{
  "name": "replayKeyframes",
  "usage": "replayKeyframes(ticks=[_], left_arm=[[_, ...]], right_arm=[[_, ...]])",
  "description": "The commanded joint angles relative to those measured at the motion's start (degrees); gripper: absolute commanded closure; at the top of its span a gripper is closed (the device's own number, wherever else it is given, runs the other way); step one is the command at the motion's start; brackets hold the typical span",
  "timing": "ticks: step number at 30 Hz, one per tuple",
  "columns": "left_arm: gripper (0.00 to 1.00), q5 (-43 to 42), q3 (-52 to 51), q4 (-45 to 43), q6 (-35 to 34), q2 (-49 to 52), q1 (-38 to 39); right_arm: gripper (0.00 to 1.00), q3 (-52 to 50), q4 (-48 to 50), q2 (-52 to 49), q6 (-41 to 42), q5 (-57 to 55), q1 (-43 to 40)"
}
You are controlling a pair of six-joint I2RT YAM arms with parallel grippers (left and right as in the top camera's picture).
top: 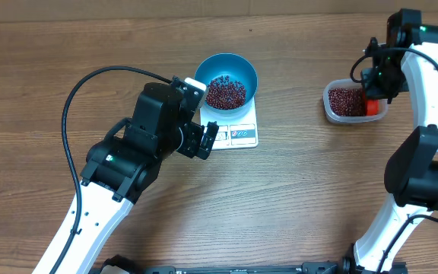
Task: Scoop item into bowl and weigh 150g on scale
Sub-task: 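Move the empty scoop with the right gripper back to the bean tub, then dip the red scoop into the beans again with the right gripper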
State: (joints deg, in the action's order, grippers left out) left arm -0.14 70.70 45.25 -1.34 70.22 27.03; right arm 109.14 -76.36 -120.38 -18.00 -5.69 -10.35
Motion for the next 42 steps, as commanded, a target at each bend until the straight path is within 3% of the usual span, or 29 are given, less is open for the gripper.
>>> replayKeyframes(ticks=[1,22,32,42], left_arm=[[0.0,0.63,-0.48,-0.02,-0.37,0.24,0.24],[0.0,0.63,-0.48,-0.02,-0.37,0.24,0.24],[0.0,0.63,-0.48,-0.02,-0.37,0.24,0.24],[0.0,0.63,-0.48,-0.02,-0.37,0.24,0.24]], right_arm=[[0.96,-2.32,0.07,-0.22,-0.55,2.73,-0.33],[0.96,-2.29,1.77,-0.2,-0.55,13.31,-0.68],[0.96,-2.29,2.6,-0.2,-3.32,27.71,-5.35],[0.96,-2.32,2.43,-0.2,-3.3,30.34,-7.74]])
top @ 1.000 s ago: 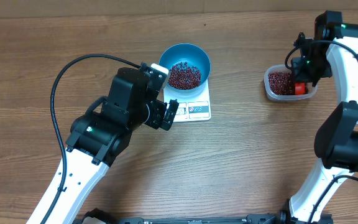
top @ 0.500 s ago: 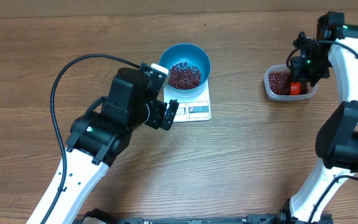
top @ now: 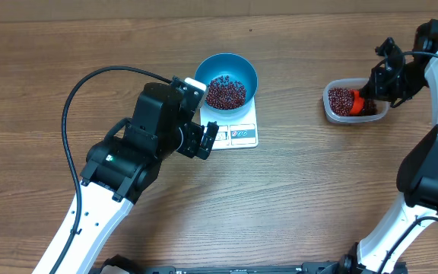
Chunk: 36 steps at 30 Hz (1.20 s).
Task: Scoop item into bowl and weigh 150g on scale
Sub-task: 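Dip the red scoop into the beans again with the right gripper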
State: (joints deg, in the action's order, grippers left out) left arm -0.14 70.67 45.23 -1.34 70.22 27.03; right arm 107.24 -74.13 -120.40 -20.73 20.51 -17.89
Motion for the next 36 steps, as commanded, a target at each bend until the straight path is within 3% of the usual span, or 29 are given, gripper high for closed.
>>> replayKeyframes(ticks=[1,15,36], left_arm=[[0.0,0.63,-0.46,0.0,-0.37,0.24,0.24],[0.0,0.63,-0.46,0.0,-0.37,0.24,0.24],[0.0,0.63,-0.46,0.0,-0.37,0.24,0.24]], right_arm=[[0.96,-0.42,0.15,-0.17,-0.57,4.11,-0.31],[0.96,-7.5,2.8,-0.39,-0.55,5.14,-0.57],[0.96,-9.03,2.95,-0.74,-0.37,10.08,-5.97]])
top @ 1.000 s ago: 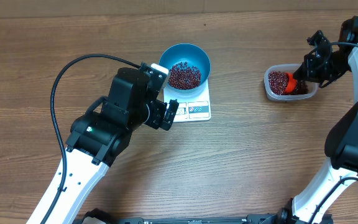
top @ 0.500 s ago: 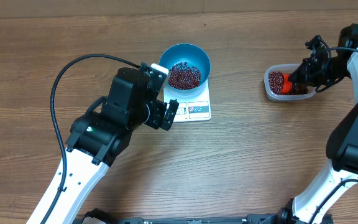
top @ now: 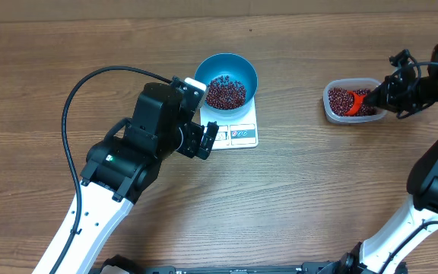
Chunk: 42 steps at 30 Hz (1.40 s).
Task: Scoop item into bowl and weigh 150g on scale
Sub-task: 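Dip the red scoop into the beans again with the right gripper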
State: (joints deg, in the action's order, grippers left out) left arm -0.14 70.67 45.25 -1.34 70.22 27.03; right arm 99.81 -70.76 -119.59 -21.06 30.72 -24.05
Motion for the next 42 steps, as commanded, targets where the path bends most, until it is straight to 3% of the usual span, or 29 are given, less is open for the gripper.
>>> replayKeyframes(ticks=[1,29,42], left_arm=[[0.0,0.63,-0.46,-0.02,-0.37,0.24,0.24],[0.0,0.63,-0.46,-0.02,-0.37,0.24,0.24],[0.0,0.63,-0.46,-0.02,-0.37,0.24,0.24]], right_arm=[[0.96,-1.86,-0.42,-1.75,-0.02,-0.15,0.2],[0.96,-2.36,-0.63,-4.79,1.51,-0.13,-2.71],[0.96,-2.36,-0.85,-4.83,-0.33,11.26,-5.29]])
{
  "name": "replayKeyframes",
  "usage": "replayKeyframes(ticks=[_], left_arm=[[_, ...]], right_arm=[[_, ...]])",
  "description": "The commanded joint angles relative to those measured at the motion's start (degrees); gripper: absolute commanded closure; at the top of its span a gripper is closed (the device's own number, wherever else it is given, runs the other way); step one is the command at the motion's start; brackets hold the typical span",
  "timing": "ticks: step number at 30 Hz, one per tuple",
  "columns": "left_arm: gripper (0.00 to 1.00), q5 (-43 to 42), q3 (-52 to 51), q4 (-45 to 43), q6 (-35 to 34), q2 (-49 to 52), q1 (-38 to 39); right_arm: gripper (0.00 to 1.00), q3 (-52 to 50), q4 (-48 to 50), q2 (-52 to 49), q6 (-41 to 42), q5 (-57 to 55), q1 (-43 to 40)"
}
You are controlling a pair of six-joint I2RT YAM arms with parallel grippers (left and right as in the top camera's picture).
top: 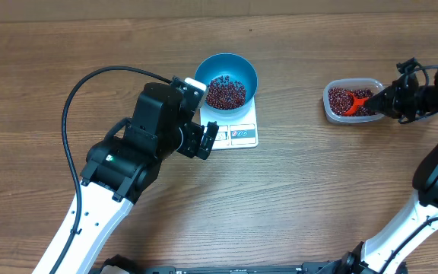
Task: Scoop item into bowl and weigh 150g on scale
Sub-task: 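Dip the red scoop into the beans again with the right gripper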
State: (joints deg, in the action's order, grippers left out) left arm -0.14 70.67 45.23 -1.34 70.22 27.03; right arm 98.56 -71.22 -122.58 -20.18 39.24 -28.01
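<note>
A blue bowl (226, 79) holding red beans (225, 92) stands on a white scale (237, 128) at the table's middle back. A clear tub (348, 101) of more red beans sits to the right. An orange scoop (360, 100) lies across the tub's right side, pointing into the beans, and my right gripper (386, 100) is shut on its handle at the tub's right rim. My left gripper (210, 138) hangs open just left of the scale's front, touching nothing.
The brown wooden table (303, 198) carries only the scale and the tub. The left arm's black body (150, 137) and its cable (74, 99) cover the left half. The right arm stretches along the right edge.
My right gripper has shifted slightly further right and lower with the scoop, which now lies flatter across the tub. The left arm, bowl and scale have not moved.
At first my right gripper stood steep over the tub's right corner with the orange scoop down in the beans. At each later moment the wrist was further right and the scoop more level, tip inside the tub. The beans in the bowl look unchanged.
</note>
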Motion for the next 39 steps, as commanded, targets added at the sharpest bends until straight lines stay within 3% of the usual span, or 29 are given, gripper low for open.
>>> replayKeyframes(ticks=[1,14,39], left_arm=[[0.0,0.63,-0.46,0.0,-0.37,0.24,0.24],[0.0,0.63,-0.46,0.0,-0.37,0.24,0.24],[0.01,0.63,-0.46,0.0,-0.37,0.24,0.24]], right_arm=[[0.96,-1.11,-0.61,-1.84,-1.44,3.19,-1.7],[0.96,-1.11,-4.46,-1.84,-8.66,12.35,-5.81],[0.96,-1.11,-5.6,-1.84,-8.85,21.62,-7.8]])
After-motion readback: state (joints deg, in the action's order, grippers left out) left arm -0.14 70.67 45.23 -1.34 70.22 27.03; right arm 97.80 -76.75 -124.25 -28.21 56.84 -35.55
